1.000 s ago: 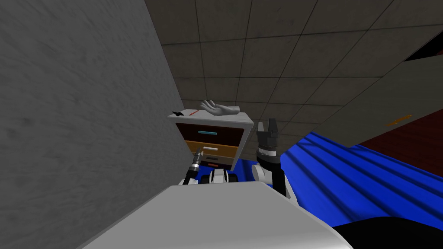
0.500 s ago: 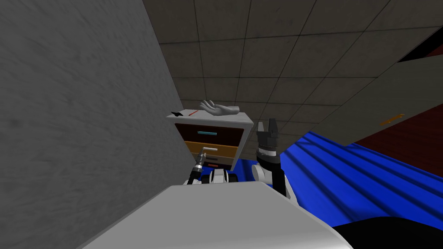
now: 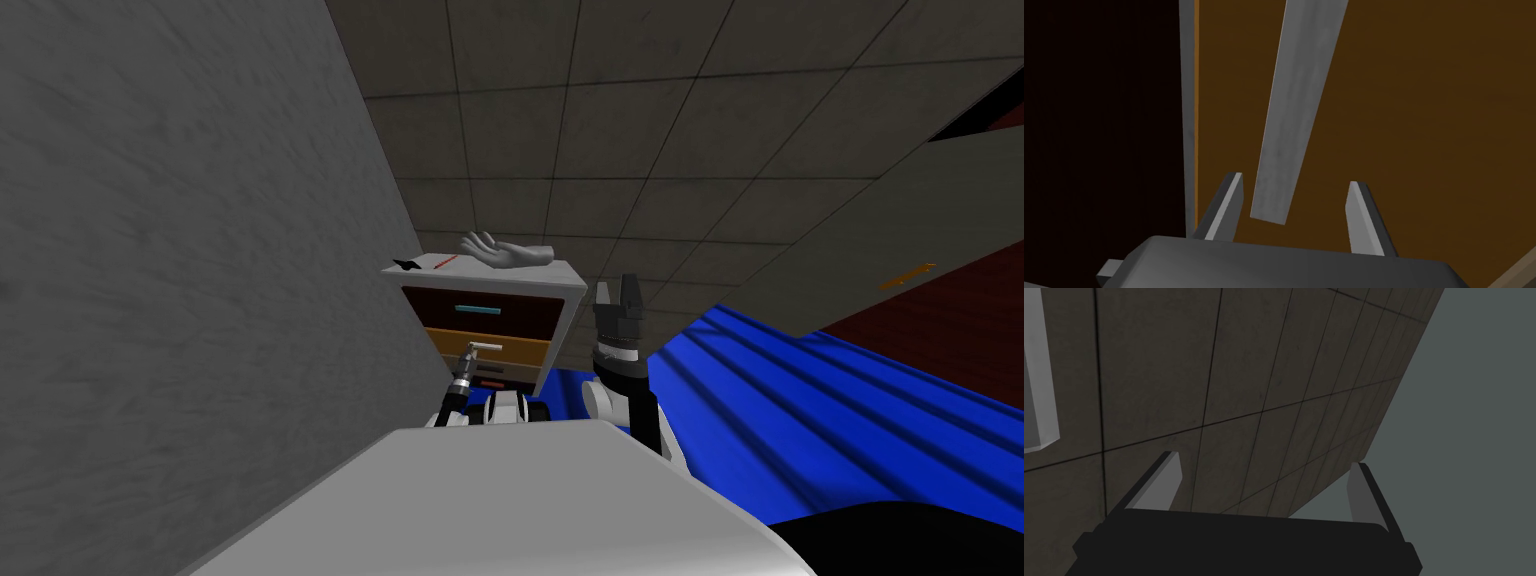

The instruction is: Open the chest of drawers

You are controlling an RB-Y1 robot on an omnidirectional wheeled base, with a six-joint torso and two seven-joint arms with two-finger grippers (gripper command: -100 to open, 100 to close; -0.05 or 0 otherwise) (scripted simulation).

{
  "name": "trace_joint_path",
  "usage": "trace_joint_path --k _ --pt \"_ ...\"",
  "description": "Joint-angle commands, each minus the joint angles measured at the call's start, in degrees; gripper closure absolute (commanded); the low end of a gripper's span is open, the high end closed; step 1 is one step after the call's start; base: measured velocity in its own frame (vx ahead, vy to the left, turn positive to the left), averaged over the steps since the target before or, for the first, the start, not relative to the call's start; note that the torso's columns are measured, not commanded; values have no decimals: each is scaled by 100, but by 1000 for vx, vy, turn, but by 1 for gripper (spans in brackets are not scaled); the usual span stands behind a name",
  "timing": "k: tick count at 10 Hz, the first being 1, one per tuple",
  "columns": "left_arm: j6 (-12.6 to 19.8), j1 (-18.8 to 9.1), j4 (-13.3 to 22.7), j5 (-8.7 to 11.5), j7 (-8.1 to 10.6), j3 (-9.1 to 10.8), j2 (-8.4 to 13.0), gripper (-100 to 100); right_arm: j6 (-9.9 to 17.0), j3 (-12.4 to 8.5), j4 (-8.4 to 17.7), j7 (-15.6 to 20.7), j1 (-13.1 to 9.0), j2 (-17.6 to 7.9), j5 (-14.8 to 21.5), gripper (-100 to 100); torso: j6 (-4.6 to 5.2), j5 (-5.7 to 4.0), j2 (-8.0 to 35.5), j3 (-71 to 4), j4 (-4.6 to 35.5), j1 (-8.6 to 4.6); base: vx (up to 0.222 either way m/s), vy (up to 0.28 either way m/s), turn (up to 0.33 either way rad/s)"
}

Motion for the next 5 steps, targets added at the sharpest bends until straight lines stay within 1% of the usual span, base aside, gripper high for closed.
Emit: trace_joint_path --k 1,4,5 --pt "58 27 -93 -8 4 -29 11 100 0 0 0 0 -1 0 0 0 4 4 17 12 -1 3 -172 1 17" --pt "144 68 -233 -19 11 -72 29 100 1 0 1 0 -3 0 0 0 0 3 10 7 3 10 -205 39 26" --pt "118 55 -193 -16 9 -62 23 100 1 0 1 0 -2 0 0 0 0 1 -9 -4 -2 2 -87 19 2"
